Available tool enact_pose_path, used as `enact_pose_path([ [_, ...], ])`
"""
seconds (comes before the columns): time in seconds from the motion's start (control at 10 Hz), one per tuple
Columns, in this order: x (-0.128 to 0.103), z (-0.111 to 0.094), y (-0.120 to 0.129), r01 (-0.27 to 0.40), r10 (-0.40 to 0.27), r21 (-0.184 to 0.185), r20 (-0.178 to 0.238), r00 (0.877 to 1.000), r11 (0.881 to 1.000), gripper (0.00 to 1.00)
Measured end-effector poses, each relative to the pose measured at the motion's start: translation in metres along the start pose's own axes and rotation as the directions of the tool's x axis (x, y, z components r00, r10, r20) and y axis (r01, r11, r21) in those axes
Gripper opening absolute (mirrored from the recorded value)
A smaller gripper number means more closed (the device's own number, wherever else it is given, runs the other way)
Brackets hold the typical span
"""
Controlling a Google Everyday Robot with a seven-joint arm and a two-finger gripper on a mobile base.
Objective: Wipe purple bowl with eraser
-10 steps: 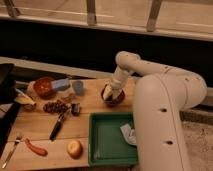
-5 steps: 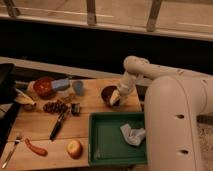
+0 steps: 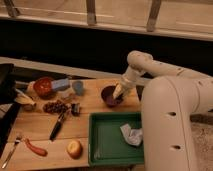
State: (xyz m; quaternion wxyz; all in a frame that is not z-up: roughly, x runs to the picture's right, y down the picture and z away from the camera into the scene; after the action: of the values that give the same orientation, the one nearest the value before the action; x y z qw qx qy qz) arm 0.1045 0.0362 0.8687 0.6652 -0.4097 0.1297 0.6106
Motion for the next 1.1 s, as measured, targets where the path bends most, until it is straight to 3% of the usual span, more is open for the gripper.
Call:
enact_pose_path([
  [0.3, -0.014, 0.012, 0.024, 0.054, -0.054, -0.028, 0.002, 0.999, 0.998, 0.00],
  [0.7, 0.005, 0.024, 0.044, 0.096, -0.096, -0.059, -0.006, 0.995, 0.994, 0.00],
  [0.9, 0.022, 0.023, 0.040, 0.080, -0.081, -0.048, -0.010, 0.997, 0.996, 0.00],
  [1.1, 0.030, 0.014, 0.022, 0.039, -0.039, -0.004, -0.005, 0.999, 0.999, 0.00],
])
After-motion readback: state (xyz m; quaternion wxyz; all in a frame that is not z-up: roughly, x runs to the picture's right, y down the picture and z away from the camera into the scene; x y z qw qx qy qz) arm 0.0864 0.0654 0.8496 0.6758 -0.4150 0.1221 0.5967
